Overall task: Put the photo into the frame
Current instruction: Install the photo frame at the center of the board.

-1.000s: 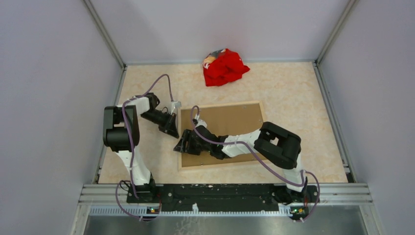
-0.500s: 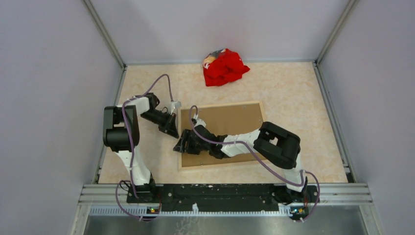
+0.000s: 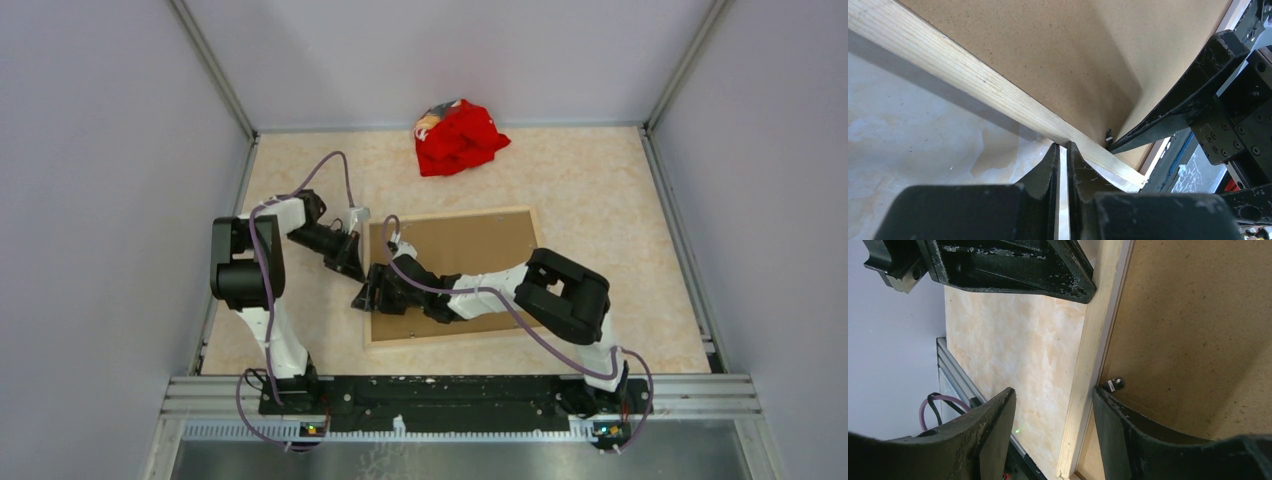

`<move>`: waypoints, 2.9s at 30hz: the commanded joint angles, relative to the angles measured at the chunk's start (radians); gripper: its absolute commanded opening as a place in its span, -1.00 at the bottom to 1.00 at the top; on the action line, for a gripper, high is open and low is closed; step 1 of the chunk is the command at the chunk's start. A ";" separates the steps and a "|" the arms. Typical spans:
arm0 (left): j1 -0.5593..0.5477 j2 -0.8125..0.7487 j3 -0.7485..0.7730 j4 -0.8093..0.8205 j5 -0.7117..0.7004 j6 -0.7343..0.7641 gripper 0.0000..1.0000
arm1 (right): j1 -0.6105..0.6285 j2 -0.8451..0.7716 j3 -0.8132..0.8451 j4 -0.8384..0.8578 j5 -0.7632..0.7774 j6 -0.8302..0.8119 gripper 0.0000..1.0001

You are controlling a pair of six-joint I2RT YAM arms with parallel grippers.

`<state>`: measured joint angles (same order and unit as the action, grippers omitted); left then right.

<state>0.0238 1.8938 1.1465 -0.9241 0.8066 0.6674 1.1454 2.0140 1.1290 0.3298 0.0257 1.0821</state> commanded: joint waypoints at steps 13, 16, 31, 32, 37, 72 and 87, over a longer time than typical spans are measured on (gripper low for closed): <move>-0.019 -0.010 -0.012 0.032 -0.028 0.051 -0.82 | -0.001 -0.130 -0.085 -0.032 -0.001 -0.064 0.21; -0.021 -0.010 -0.005 0.026 -0.028 0.049 -0.82 | -0.001 -0.120 -0.093 -0.025 0.002 -0.058 0.21; -0.020 -0.006 -0.018 0.030 -0.028 0.054 -0.83 | -0.012 -0.013 -0.005 -0.027 0.026 -0.066 0.14; -0.019 -0.007 -0.020 0.031 -0.030 0.054 -0.83 | -0.012 -0.012 -0.003 -0.030 0.030 -0.067 0.14; -0.020 -0.008 -0.024 0.034 -0.028 0.054 -0.84 | -0.013 -0.013 0.004 -0.052 0.056 -0.079 0.13; -0.021 -0.003 -0.027 0.037 -0.030 0.056 -0.86 | -0.021 0.000 -0.046 -0.019 0.025 -0.025 0.07; -0.021 -0.006 -0.019 0.028 -0.033 0.058 -0.86 | -0.018 0.025 0.003 -0.079 0.073 -0.020 0.03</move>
<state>0.0235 1.8874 1.1461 -0.9314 0.8001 0.6838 1.1294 1.9968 1.1095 0.3103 0.0425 1.0653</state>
